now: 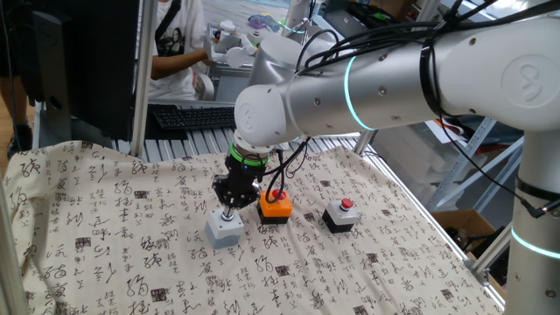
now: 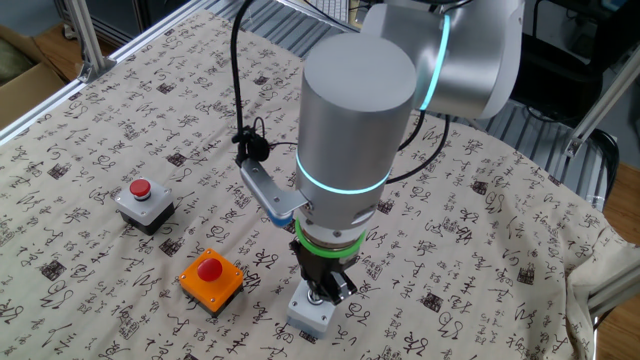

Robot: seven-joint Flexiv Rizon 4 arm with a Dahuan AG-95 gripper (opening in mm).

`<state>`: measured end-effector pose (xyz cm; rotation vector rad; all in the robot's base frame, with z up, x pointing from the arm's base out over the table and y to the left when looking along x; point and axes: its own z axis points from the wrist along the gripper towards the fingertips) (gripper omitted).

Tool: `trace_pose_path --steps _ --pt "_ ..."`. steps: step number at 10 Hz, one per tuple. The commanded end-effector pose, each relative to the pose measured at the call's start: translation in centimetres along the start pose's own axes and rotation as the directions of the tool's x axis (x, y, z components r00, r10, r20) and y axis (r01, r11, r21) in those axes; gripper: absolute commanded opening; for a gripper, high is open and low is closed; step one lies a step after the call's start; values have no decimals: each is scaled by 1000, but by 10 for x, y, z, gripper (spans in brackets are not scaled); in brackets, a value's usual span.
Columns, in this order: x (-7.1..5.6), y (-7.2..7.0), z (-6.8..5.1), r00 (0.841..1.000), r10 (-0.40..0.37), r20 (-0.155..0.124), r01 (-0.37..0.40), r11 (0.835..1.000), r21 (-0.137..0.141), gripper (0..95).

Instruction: Press three buttons from left to right in sequence

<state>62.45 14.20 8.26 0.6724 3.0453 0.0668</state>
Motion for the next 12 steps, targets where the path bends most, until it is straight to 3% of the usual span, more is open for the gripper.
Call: trace_pose_path --steps 1,3,5,7,8,9,10,12 --pt "0 0 2 1000 -2 1 2 1000 1 0" --pt "0 0 4 1000 1 -3 -1 1000 -10 0" --pt "0 0 8 1000 -6 5 6 1000 9 0" --pt "1 0 13 1000 -5 14 4 1000 1 0" --pt "2 0 16 1000 -14 24 13 1000 20 0" --pt "2 -1 15 1000 -11 26 11 1000 1 0" --pt "2 -1 13 999 -12 29 12 1000 10 0" --pt "2 -1 6 1000 -2 12 2 1000 -21 0"
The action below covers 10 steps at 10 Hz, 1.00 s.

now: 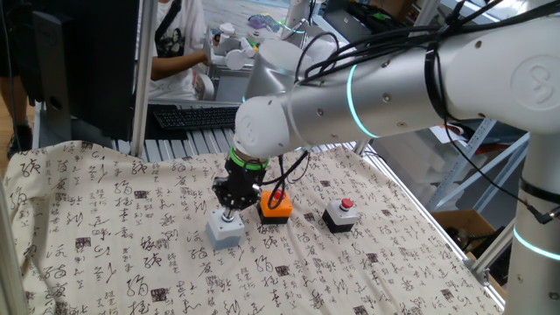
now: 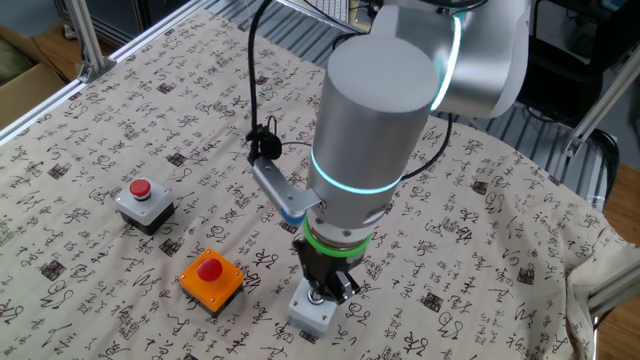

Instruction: Press three buttons from left to right in sequence

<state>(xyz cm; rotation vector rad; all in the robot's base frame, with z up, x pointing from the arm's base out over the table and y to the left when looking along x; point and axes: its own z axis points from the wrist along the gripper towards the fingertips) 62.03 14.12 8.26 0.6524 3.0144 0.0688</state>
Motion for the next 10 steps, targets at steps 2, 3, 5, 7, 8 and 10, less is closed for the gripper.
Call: trace_pose_path --steps 2,3,5,7,8,10 --pt "-1 2 -2 999 8 -32 -8 1000 2 0" --pt "-2 3 -5 999 1 -39 0 1000 26 0" --pt "-3 3 -9 999 1 -42 0 1000 18 0" --pt "-3 3 -10 999 3 -41 -2 1000 20 0" --pt "-3 3 -10 999 3 -40 -2 1000 20 0" --pt "-2 3 -11 999 2 -39 -1 1000 21 0"
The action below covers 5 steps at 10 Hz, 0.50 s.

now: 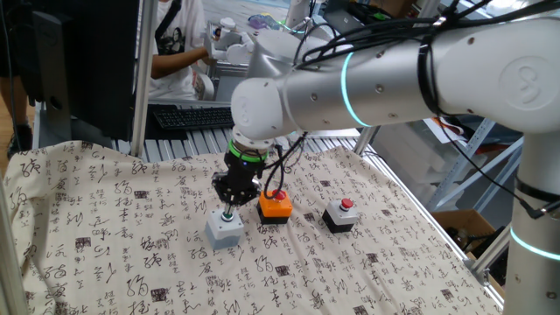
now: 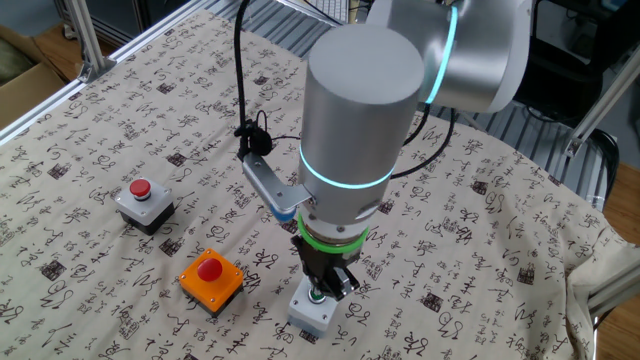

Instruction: Press three buttons from left to right in sequence

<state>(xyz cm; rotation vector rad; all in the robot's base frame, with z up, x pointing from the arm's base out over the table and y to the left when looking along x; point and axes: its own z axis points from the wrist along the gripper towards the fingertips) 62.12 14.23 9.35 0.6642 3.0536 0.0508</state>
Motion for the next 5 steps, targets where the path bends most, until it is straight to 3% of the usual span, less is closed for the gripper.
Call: trace_pose_path --steps 1,5 --pt "-1 1 -2 1000 -1 0 1 1000 1 0" --pt "0 -12 -25 1000 -8 1 8 1000 15 0"
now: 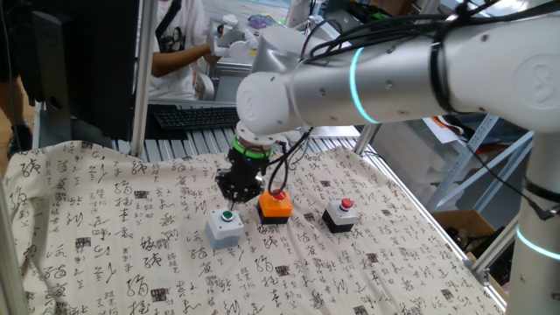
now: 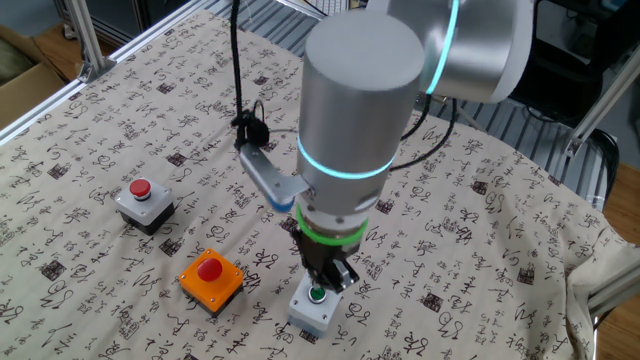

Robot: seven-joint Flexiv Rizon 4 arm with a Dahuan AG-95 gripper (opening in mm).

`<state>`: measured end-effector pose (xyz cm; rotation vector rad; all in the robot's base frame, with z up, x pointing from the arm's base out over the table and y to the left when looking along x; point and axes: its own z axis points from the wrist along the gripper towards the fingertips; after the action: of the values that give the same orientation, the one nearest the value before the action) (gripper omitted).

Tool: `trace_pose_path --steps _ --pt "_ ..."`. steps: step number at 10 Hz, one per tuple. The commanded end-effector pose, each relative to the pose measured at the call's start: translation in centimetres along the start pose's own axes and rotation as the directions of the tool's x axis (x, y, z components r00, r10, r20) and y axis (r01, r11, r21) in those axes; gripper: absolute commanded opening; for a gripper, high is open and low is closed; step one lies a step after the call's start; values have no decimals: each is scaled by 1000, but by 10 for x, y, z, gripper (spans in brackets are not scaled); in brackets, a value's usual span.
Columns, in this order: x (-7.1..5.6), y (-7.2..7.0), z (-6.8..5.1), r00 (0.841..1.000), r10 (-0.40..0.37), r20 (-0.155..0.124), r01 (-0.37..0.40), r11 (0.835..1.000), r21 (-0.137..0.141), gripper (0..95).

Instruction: Press three buttons from left to right in sequence

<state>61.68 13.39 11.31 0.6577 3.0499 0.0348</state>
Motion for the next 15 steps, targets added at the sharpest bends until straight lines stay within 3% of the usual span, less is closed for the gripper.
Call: trace_pose_path --steps 1,6,7,8,10,15 --pt "-1 -8 -9 1000 -7 -8 7 1000 3 0" --pt "-9 -41 -26 1000 -19 -16 19 1000 -6 0" --pt "-12 -44 -28 1000 -24 -14 24 999 35 0" --pt "-12 -44 -29 1000 -19 -8 19 999 39 0" --pt "-12 -44 -29 1000 -2 -20 2 1000 9 0" --pt "-12 -44 -29 1000 -12 -23 12 1000 -8 0"
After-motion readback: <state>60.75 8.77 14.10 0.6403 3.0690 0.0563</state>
